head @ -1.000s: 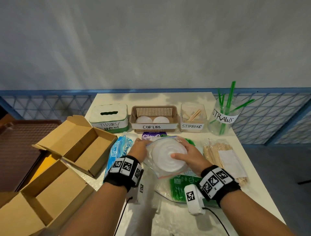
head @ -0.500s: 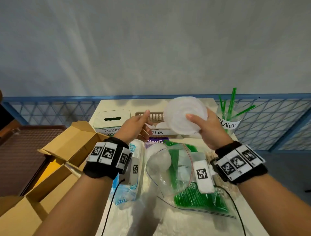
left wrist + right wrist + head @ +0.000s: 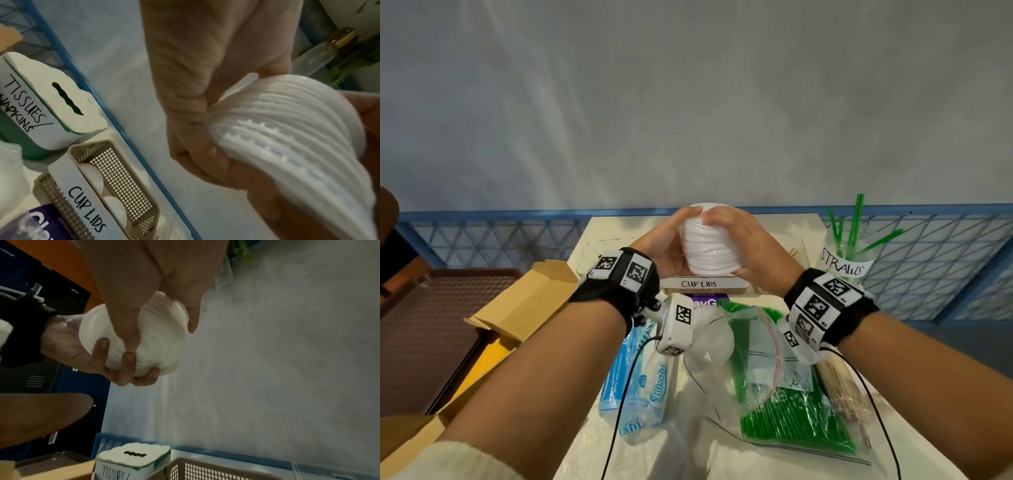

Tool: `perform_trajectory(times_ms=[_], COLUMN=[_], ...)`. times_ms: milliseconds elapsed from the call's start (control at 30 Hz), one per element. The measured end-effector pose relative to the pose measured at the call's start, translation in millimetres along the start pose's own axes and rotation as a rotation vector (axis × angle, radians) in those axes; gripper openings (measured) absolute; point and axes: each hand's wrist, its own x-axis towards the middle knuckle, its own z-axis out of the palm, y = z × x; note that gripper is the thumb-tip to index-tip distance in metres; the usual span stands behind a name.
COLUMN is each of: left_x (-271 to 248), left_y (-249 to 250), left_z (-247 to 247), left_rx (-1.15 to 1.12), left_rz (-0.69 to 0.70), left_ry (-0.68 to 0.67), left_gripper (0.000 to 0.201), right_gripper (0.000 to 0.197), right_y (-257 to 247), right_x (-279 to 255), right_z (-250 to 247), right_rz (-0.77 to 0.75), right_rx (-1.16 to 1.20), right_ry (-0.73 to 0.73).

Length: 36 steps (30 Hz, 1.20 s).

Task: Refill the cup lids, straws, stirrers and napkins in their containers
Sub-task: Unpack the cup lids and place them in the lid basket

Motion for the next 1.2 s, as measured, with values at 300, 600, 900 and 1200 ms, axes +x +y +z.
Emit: perform_trajectory(times_ms=[300,600,900,1200], left_x=[33,97,167,211], left_y=[8,15,-20,-72], left_z=[-17,-46,-83,-110], left_rx=[-0.102,0.093,0.175,0.239], left_rz=[0.139,0.076,0.008,-0.008], left_ry=[0.251,0.286,0.423,0.488], left_gripper=[0.039,0.053,0.068,0.084], right_gripper=[0.075,0.045,0.034,0.039], right_y=[24,68,119,135], right_x=[47,89,95,81], right_z=[-14,42,126,163], right_rz=[1.136,1.311,1.466,1.567], right_rx=[0.846,1.116,1.121,1.222], right_ry=[-0.171,0.01,0.016,0.002])
